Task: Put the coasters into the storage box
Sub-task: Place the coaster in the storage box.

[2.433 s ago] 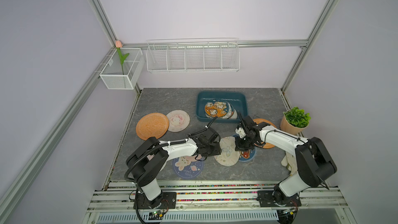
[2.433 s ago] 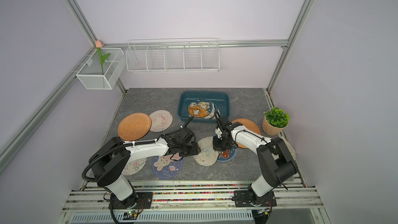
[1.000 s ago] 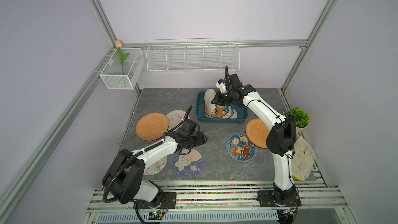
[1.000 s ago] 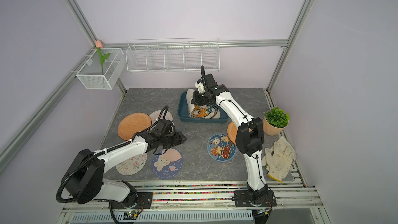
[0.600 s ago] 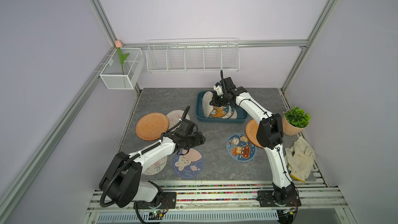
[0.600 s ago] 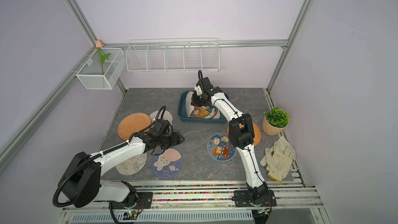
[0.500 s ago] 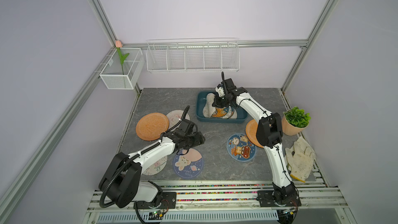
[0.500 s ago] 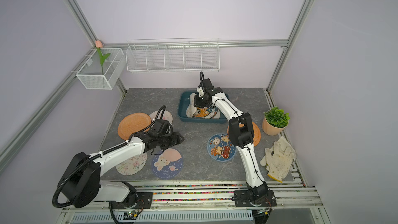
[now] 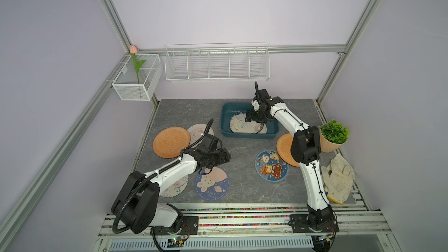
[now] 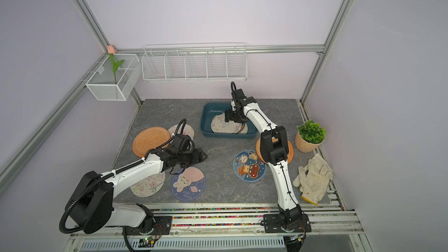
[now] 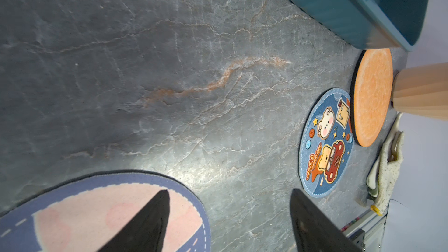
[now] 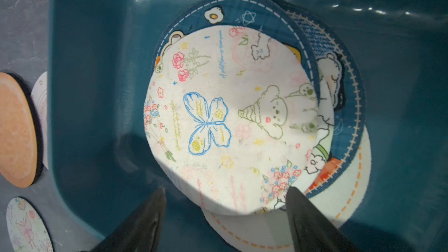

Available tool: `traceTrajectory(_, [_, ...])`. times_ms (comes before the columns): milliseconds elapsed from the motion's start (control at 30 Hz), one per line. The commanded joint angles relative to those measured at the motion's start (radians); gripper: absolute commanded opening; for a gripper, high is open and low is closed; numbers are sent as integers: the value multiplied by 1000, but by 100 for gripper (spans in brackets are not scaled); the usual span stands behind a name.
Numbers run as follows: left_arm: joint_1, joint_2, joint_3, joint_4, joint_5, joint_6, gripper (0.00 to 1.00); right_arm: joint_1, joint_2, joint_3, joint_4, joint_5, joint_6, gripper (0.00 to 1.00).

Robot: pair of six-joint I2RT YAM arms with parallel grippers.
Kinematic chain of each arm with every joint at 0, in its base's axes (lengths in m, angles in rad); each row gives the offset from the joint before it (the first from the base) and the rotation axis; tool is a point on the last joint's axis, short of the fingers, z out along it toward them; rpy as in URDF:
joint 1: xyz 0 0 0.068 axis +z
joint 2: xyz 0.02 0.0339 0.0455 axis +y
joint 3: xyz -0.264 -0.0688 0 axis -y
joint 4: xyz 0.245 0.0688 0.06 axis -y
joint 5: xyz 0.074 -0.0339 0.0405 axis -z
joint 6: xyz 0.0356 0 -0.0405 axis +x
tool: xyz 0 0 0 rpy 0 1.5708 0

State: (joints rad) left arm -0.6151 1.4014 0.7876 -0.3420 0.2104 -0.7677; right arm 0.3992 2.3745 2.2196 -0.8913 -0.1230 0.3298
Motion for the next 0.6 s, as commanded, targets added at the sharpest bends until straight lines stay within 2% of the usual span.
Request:
traceTrajectory(0, [6, 22, 32, -3, 6, 13, 78, 5, -28, -10, -19, 19, -30, 85])
traceTrajectory(233, [6, 26, 44, 2, -4, 15, 79, 5, -121, -101, 11, -31, -9, 87])
traceTrajectory(400, [6, 28, 47, 15, -5, 16, 80, 5, -274, -293, 64, -69, 11, 88])
traceTrajectory(567, [6, 36, 52, 29, -2, 15, 81, 4, -454, -510, 96, -90, 25, 93])
